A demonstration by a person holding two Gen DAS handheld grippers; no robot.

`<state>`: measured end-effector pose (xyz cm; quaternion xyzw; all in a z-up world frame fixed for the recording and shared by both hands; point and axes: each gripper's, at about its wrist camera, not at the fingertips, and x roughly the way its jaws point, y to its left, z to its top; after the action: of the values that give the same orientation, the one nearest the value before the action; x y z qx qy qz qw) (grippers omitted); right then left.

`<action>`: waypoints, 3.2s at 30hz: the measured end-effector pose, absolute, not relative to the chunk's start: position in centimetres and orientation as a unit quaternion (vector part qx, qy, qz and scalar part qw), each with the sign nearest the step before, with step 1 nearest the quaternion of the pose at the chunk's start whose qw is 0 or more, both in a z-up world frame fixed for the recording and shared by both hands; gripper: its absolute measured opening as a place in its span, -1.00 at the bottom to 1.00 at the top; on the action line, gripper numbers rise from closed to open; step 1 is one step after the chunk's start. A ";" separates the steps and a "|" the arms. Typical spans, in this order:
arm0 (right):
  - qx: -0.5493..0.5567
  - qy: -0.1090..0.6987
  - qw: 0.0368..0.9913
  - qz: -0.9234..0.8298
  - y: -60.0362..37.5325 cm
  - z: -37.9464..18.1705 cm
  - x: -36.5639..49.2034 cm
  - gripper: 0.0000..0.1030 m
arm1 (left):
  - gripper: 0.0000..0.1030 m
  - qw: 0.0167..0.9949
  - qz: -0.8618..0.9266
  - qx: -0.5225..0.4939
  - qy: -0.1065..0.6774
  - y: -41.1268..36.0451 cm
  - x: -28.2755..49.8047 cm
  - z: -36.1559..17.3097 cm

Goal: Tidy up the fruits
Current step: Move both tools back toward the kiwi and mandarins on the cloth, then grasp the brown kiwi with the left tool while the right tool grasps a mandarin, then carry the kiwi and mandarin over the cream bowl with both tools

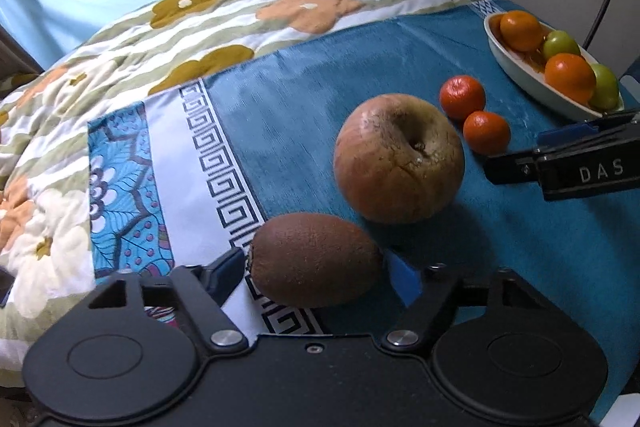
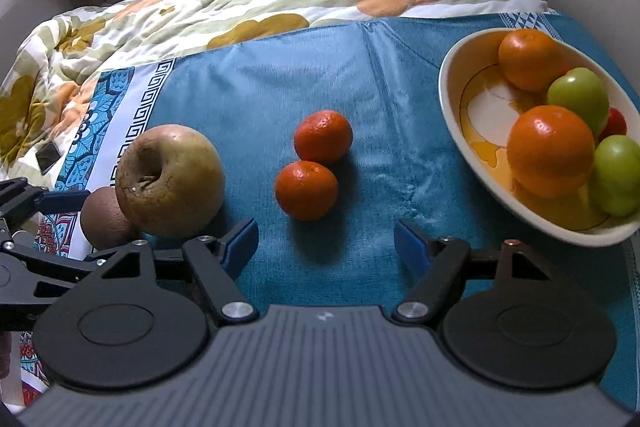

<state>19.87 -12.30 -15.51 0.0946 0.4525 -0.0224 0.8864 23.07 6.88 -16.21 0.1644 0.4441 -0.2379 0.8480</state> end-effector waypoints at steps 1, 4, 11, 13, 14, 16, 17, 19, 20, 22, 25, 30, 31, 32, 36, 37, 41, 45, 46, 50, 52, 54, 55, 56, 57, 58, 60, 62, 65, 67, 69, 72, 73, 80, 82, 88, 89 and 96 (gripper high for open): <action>0.096 0.453 0.886 -0.022 -12.3 -15.6 20.0 0.70 | 0.44 0.848 -0.239 0.163 0.443 7.0 23.1 -16.2; 0.096 0.454 0.886 -0.023 -12.1 -15.6 20.3 0.64 | 0.38 0.848 -0.241 0.162 0.444 7.2 23.1 -16.1; 0.099 0.456 0.884 -0.022 -11.9 -15.9 20.6 0.56 | 0.36 0.849 -0.239 0.164 0.442 7.6 23.0 -16.1; 0.098 0.455 0.885 -0.022 -11.8 -15.9 20.8 0.49 | 0.36 0.850 -0.236 0.163 0.443 7.7 22.9 -16.1; 0.097 0.454 0.885 -0.022 -11.8 -15.9 20.8 0.48 | 0.36 0.850 -0.234 0.161 0.444 7.8 22.9 -16.1; 0.093 0.453 0.886 -0.021 -11.6 -15.9 21.0 0.45 | 0.36 0.851 -0.229 0.156 0.447 8.0 22.9 -16.1; 0.090 0.452 0.887 -0.019 -11.5 -15.9 21.1 0.44 | 0.36 0.851 -0.226 0.155 0.448 8.1 22.9 -16.1; 0.085 0.451 0.888 -0.016 -11.3 -16.0 21.3 0.38 | 0.36 0.853 -0.220 0.151 0.449 8.4 22.7 -16.1; 0.084 0.450 0.889 -0.014 -11.2 -16.0 21.4 0.36 | 0.36 0.853 -0.218 0.150 0.449 8.5 22.7 -16.0; 0.081 0.447 0.891 -0.013 -11.0 -16.1 21.5 0.32 | 0.36 0.855 -0.212 0.147 0.450 8.8 22.4 -16.0; 0.078 0.444 0.893 -0.015 -10.8 -16.2 21.7 0.29 | 0.36 0.856 -0.206 0.140 0.453 9.3 21.9 -16.0; 0.075 0.436 0.896 -0.023 -10.8 -16.3 21.8 0.12 | 0.36 0.859 -0.196 0.134 0.454 9.9 21.2 -15.8; 0.073 0.435 0.897 -0.024 -10.8 -16.3 21.8 0.00 | 0.36 0.860 -0.193 0.131 0.453 10.1 21.0 -15.8; 0.073 0.434 0.898 -0.023 -10.9 -16.3 21.8 0.00 | 0.36 0.862 -0.189 0.129 0.452 10.3 20.8 -15.7; 0.080 0.432 0.898 -0.022 -11.1 -16.0 21.3 0.00 | 0.36 0.872 -0.175 0.113 0.443 11.1 19.9 -14.8; 0.082 0.431 0.899 -0.022 -11.1 -15.8 21.1 0.00 | 0.36 0.876 -0.171 0.109 0.438 11.3 19.7 -14.5; 0.083 0.425 0.901 -0.020 -11.3 -14.8 19.9 0.00 | 0.35 0.887 -0.157 0.106 0.421 11.5 18.6 -13.2; 0.082 0.417 0.905 -0.020 -11.7 -13.4 18.4 0.00 | 0.35 0.899 -0.146 0.099 0.401 11.6 17.5 -11.6; 0.082 0.415 0.906 -0.020 -11.8 -13.1 18.0 0.00 | 0.35 0.902 -0.144 0.098 0.396 11.6 17.1 -11.3; 0.083 0.408 0.909 -0.020 -12.5 -11.8 16.3 0.00 | 0.35 0.911 -0.137 0.090 0.378 11.0 15.9 -9.7; 0.085 0.405 0.910 -0.019 -12.9 -11.2 15.4 -0.01 | 0.35 0.913 -0.134 0.087 0.374 10.5 15.4 -9.0; 0.089 0.402 0.911 -0.015 -13.6 -10.6 14.5 -0.01 | 0.35 0.916 -0.131 0.082 0.370 10.0 15.0 -8.2; 0.089 0.402 0.911 -0.013 -13.8 -10.3 14.1 0.00 | 0.35 0.918 -0.130 0.080 0.366 9.6 14.7 -7.8; 0.088 0.401 0.912 -0.012 -14.1 -10.1 13.8 0.00 | 0.35 0.920 -0.127 0.079 0.362 9.1 14.4 -7.4; 0.087 0.400 0.912 -0.009 -14.5 -9.9 13.4 0.00 | 0.35 0.921 -0.125 0.078 0.360 8.7 14.1 -7.0; 0.085 0.400 0.912 -0.007 -14.9 -9.6 13.1 -0.01 | 0.35 0.922 -0.124 0.076 0.360 8.2 14.0 -6.7; 0.085 0.398 0.914 0.000 -15.9 -9.1 12.5 -0.01 | 0.35 0.923 -0.122 0.068 0.358 7.1 13.7 -6.0; 0.085 0.395 0.915 0.005 -17.0 -8.5 12.1 -0.01 | 0.35 0.924 -0.121 0.069 0.356 5.7 13.5 -5.5; 0.095 0.390 0.916 0.009 -19.2 -7.6 11.6 -0.01 | 0.35 0.924 -0.125 0.071 0.354 3.3 13.3 -4.9; 0.099 0.385 0.917 0.013 -20.8 -7.0 11.4 -0.01 | 0.35 0.925 -0.128 0.070 0.351 1.8 13.1 -4.5; 0.098 0.382 0.919 0.016 -22.4 -6.5 11.2 -0.01 | 0.35 0.924 -0.132 0.064 0.352 0.0 13.1 -4.3; 0.097 0.380 0.920 0.019 -24.8 -6.0 11.0 -0.01 | 0.35 0.923 -0.142 0.060 0.353 -2.5 13.2 -4.1; 0.097 0.379 0.920 0.018 -25.7 -5.9 10.9 -0.01 | 0.35 0.922 -0.145 0.060 0.354 -3.3 13.3 -4.1; 0.097 0.376 0.922 0.008 -31.4 -6.0 11.0 -0.01 | 0.35 0.916 -0.169 0.063 0.358 -9.4 14.3 -4.6; 0.096 0.376 0.922 0.007 -32.8 -6.2 11.2 -0.01 | 0.35 0.915 -0.173 0.066 0.359 -10.9 14.8 -4.9; 0.091 0.377 0.922 0.012 -36.4 -7.0 12.1 -0.01 | 0.35 0.912 -0.178 0.076 0.362 -15.2 16.8 -6.1; 0.090 0.377 0.922 0.014 -36.9 -7.2 12.2 -0.01 | 0.35 0.911 -0.178 0.077 0.363 -15.8 17.3 -6.3; 0.092 0.383 0.919 0.024 -39.4 -8.8 13.4 -0.01 | 0.35 0.907 -0.178 0.090 0.372 -19.5 20.7 -8.1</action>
<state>13.45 -39.39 -8.82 0.0918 0.3831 0.0238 0.9188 20.73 -19.54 -8.14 0.0896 0.3721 -0.1779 0.9066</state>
